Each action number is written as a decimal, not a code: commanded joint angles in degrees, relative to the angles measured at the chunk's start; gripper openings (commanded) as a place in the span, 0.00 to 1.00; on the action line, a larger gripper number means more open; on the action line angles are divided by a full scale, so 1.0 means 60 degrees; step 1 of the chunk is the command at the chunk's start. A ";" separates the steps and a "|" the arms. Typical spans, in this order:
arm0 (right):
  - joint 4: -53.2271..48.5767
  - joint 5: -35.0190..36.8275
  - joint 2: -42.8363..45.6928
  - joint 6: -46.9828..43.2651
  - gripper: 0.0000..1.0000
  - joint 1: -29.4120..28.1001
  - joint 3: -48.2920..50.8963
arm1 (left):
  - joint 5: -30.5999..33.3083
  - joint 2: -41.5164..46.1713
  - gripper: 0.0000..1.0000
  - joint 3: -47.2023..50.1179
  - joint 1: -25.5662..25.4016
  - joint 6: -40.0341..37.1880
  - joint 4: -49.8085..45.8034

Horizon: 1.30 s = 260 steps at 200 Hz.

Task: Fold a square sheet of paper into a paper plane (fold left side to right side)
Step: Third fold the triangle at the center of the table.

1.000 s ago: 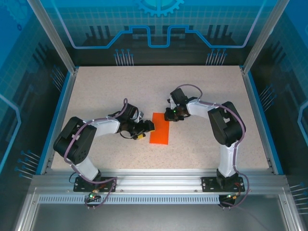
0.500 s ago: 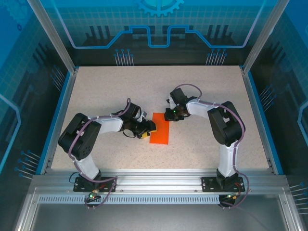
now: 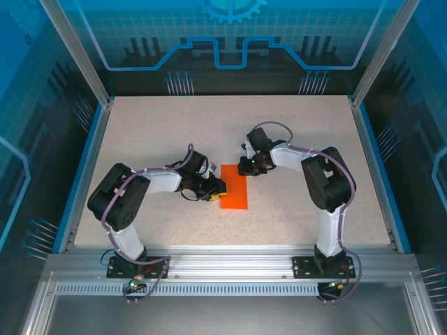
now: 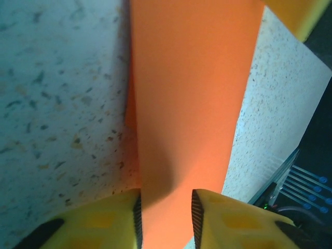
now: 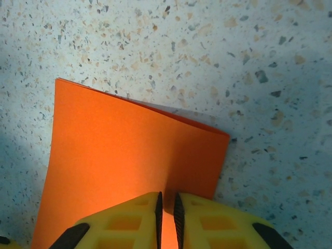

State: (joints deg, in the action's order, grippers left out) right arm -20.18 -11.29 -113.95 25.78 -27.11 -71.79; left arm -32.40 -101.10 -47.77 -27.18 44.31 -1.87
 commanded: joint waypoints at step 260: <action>0.3229 0.4491 0.4384 -0.3258 0.78 -0.5592 0.5126 | -0.0517 0.0367 0.01 -0.0311 -0.0341 0.1682 -0.1278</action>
State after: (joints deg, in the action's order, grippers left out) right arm -3.05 13.54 -85.52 9.04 -59.75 -38.06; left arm -33.21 -99.37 -47.92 -28.75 53.71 -7.53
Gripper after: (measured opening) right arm 0.785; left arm 0.048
